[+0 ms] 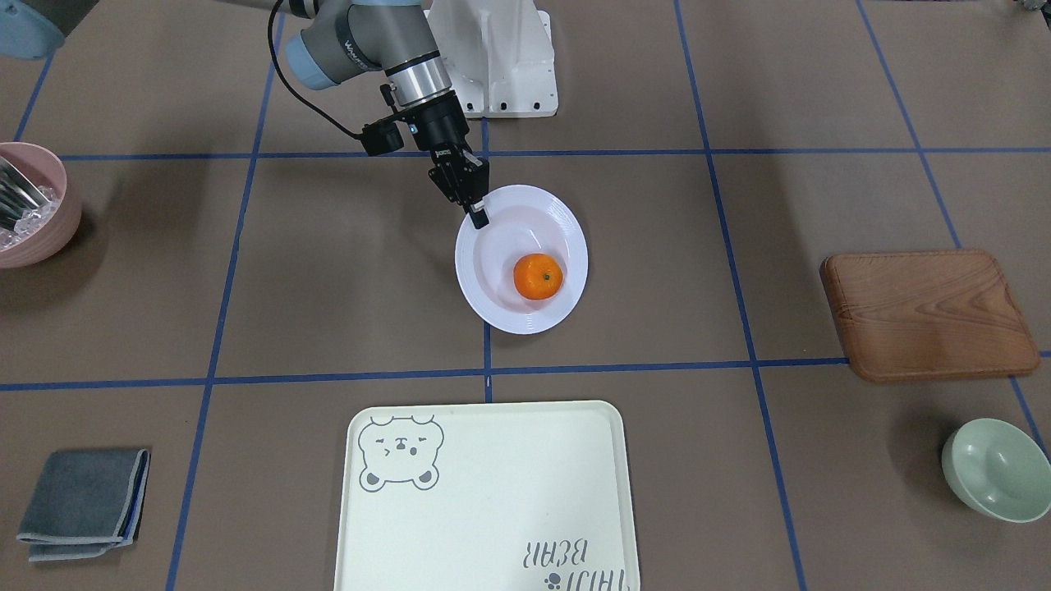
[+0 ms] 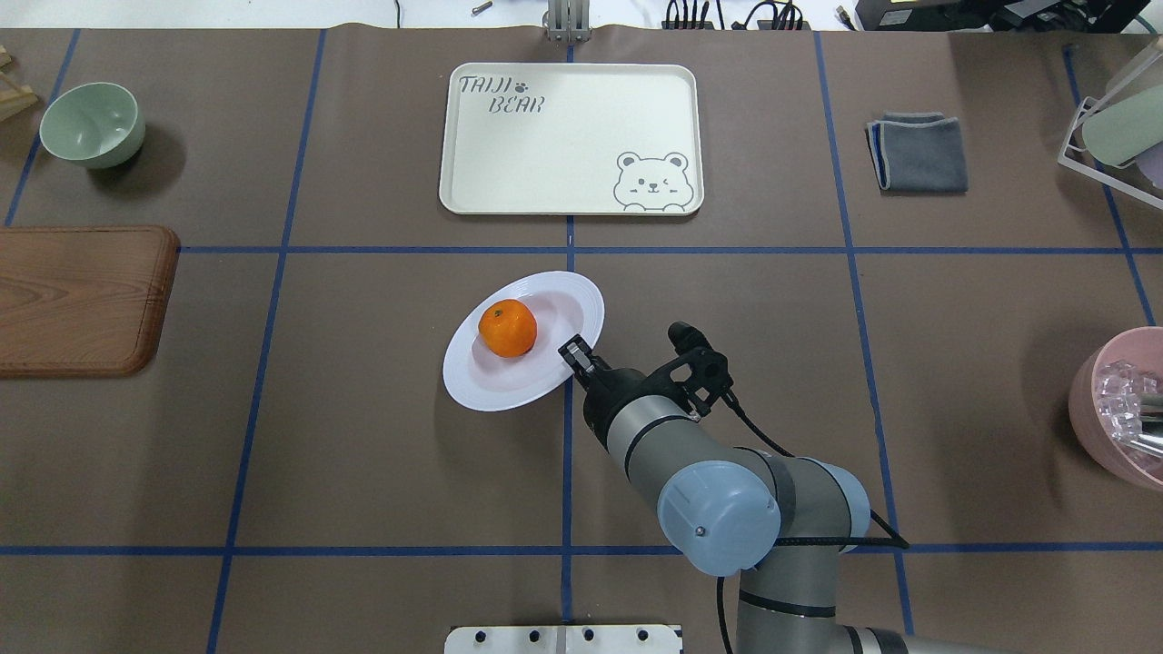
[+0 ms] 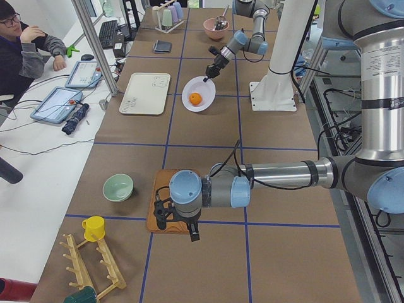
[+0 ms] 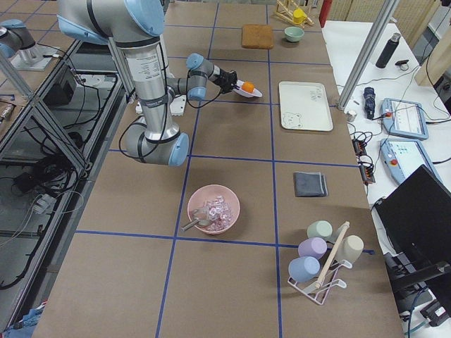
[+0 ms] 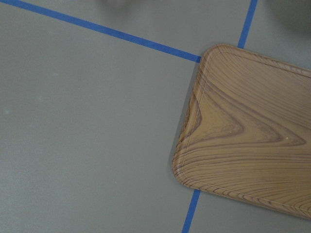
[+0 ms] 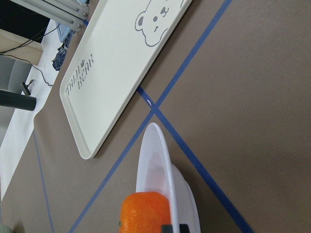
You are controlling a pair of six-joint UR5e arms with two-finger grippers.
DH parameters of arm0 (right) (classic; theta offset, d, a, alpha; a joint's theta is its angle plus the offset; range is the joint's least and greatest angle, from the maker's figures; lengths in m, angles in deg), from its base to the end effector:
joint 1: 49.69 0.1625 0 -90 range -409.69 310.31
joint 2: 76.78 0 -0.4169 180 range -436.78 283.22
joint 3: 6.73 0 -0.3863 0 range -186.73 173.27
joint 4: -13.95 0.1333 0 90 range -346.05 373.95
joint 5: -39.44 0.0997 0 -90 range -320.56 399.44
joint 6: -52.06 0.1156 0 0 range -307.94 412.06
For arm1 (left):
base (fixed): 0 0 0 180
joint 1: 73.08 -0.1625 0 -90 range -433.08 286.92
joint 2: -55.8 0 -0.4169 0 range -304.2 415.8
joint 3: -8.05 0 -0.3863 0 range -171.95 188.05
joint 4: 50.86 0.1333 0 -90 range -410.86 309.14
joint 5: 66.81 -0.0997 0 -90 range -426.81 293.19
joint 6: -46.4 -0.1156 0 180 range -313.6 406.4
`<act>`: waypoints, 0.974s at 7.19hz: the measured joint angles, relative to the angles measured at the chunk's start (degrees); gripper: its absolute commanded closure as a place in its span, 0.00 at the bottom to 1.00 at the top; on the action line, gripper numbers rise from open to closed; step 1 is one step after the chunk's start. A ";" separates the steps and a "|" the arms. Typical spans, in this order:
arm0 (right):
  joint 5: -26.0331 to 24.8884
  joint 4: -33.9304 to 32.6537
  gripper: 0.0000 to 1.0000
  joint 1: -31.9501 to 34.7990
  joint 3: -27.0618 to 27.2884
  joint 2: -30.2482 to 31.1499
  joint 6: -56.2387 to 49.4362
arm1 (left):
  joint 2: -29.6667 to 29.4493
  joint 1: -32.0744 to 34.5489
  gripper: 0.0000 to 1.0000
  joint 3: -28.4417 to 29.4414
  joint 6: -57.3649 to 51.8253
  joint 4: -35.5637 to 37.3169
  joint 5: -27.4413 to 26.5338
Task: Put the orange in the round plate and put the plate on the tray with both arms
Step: 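Carry the plate with the orange onto the cream bear tray with the right gripper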
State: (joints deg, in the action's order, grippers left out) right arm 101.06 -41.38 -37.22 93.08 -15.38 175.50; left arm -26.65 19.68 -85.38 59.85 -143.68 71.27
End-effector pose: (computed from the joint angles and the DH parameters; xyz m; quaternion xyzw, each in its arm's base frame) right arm -0.5731 -0.3195 0.2227 0.0886 -0.6034 0.4382 0.6603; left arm -0.0679 -0.4257 0.6830 -0.0483 0.4046 -0.1333 0.9034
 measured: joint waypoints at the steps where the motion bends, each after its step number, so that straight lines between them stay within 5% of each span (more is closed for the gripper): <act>1: -0.07 0.08 1.00 0.24 0.22 0.00 0.11 | 0.00 -0.10 0.02 0.00 0.00 0.00 0.00; 7: 0.59 0.17 1.00 7.30 0.78 -0.76 2.72 | 0.00 -0.20 0.02 0.00 -0.08 -0.08 0.00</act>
State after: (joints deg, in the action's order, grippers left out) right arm 101.65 -41.21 -29.92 93.86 -16.13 178.23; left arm -26.65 19.48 -85.38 59.77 -143.76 71.27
